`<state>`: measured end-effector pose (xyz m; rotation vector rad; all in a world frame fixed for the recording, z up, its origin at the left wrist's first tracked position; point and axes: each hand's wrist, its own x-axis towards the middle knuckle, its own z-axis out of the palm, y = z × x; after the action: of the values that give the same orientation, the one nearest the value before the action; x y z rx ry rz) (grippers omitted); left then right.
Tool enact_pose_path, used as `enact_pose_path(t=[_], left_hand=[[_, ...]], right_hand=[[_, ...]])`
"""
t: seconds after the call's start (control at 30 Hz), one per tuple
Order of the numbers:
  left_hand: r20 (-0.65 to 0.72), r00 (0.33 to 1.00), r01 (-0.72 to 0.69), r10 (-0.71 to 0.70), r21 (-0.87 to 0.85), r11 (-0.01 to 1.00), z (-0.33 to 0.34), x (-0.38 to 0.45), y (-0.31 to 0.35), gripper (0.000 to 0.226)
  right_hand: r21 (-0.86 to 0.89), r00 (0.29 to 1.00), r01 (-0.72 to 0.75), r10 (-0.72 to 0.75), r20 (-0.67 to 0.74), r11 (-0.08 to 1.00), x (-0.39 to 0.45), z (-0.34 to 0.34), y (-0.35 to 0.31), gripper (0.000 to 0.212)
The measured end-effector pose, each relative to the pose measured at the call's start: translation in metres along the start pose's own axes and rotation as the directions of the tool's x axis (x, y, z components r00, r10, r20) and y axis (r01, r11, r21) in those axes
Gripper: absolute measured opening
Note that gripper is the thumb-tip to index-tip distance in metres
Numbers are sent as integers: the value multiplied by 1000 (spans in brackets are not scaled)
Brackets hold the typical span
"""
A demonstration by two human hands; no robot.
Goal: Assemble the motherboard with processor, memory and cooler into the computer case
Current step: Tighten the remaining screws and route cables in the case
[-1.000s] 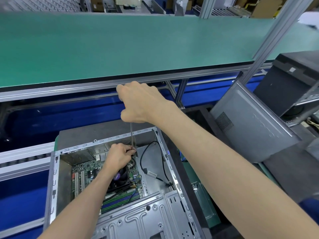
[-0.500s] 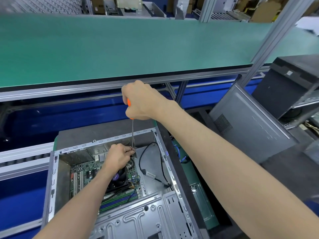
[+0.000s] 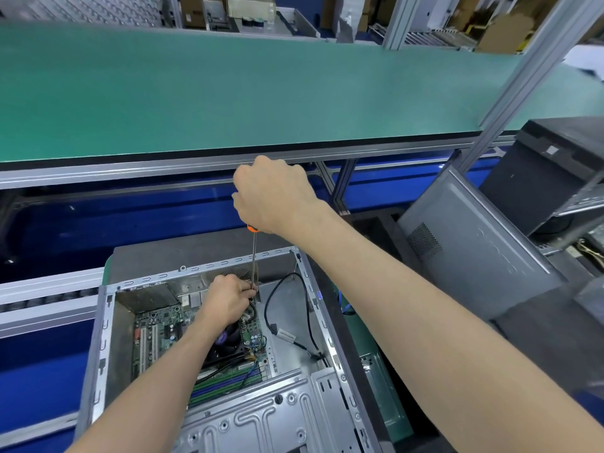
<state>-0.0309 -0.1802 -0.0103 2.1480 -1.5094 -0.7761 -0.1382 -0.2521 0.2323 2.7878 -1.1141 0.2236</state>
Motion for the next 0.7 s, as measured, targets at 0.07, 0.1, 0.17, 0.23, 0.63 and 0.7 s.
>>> enact_pose_path(t=[0.07,0.1,0.17,0.23,0.63,0.7], left_hand=[[-5,1000,-1,1,7,1000,-1,-1,2,17],[-6,1000,-2,2,13,1000,-1,-2,2,17],[-11,1000,5,-5,12,1000,0,-2,2,17],[-10,1000,12,-12,11,1000,0,-1,0,17],[22,999,27,-28,33,999,1,3,-1,17],[27,999,28,-30,50,998,2,4,-2,18]], right_hand=[[-51,999,20,-22,-36,999,0,-1,1,22],[-13,999,42,-42,7,999,0,-3,3,19],[157,987,68,-89,133,985,1,-8,6,22],[276,978,47,-101,185,960,0,-10,5,27],[245,981,63,-106,165,967,2,-11,0,26],[272,986,21,-66,156,962,3,-11,-1,15]])
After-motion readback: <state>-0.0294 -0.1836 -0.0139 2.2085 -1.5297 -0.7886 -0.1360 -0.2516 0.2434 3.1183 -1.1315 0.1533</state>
